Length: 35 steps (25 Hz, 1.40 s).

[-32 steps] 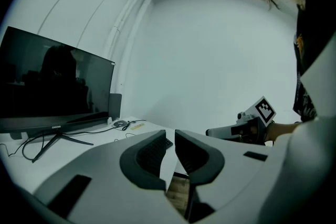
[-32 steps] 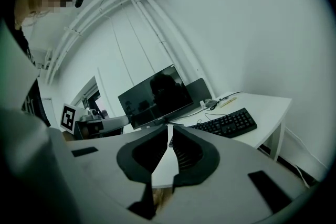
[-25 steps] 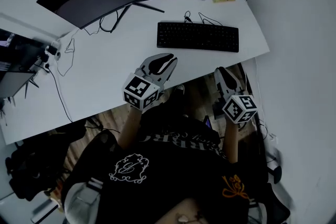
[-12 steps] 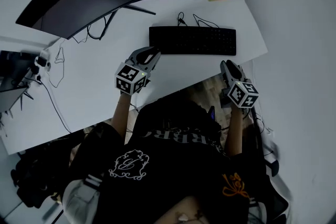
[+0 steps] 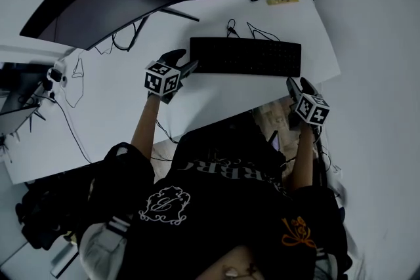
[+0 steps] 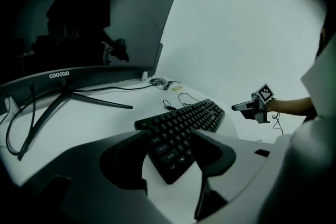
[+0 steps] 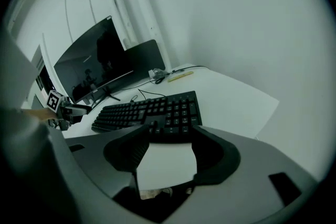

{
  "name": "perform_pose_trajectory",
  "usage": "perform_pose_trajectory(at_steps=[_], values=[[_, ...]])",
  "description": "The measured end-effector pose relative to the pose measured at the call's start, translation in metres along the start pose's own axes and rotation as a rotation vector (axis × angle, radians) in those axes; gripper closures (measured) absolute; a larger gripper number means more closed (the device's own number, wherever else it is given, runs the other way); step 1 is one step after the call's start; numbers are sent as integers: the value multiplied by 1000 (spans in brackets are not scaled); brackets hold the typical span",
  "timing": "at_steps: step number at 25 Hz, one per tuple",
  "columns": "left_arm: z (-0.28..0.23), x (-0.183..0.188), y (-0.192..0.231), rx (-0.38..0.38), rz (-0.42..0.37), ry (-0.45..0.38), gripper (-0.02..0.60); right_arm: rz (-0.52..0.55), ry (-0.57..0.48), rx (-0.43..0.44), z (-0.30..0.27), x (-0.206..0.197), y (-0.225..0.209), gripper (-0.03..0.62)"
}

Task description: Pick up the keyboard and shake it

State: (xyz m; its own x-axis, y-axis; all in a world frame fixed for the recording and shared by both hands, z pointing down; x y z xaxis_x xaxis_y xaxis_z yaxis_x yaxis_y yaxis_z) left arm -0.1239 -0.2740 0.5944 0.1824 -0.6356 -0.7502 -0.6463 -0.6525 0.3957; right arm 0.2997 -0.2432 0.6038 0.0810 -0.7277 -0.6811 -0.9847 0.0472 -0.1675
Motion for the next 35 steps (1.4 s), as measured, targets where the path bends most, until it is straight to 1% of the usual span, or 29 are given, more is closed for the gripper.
perform_pose_trajectory(at_steps=[2,5,8,10,16,23,27,29,30,32,34,35], values=[[-7,2,13,-12,51,6,309,35,41,-10,-12,-1,-6,328],[-19,4,28,-37,116,2,275,75,82,-13,-26,-3,-12,306],[-33,2,44,-55,181,10,247,86,98,-26,-36,-2,-18,283],[-41,0,52,-49,211,19,241,78,107,-23,-42,-3,-20,272],[-60,6,62,-60,236,22,233,66,142,9,-55,-10,-20,264],[-66,4,61,-83,229,48,230,61,149,22,-65,-7,-24,259],[-67,5,62,-70,246,45,232,90,147,55,-64,-7,-24,256],[-69,6,62,-54,261,31,232,123,146,94,-65,-6,-18,245],[-70,7,62,-48,267,24,232,128,149,110,-66,-6,-16,209],[-71,7,62,-38,280,12,232,83,152,129,-67,-5,-16,204],[-71,7,61,-24,295,-2,233,-30,135,134,-65,1,-20,216],[-71,7,61,-13,305,-12,233,-81,124,122,-64,5,-23,231]])
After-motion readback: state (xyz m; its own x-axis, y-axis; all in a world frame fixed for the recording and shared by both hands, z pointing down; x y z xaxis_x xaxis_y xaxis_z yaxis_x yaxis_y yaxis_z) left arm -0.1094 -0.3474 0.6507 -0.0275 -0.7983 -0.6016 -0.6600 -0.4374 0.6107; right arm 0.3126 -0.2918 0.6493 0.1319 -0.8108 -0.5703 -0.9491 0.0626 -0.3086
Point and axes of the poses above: the fingertips, and each gripper's own axes: z backward along the fingers, y to its left, x out of its top, the point moved 5 cm from there along z, backward along the fingers, and after that the axes turned 12 degrees about -x, right-handed, at the moved point
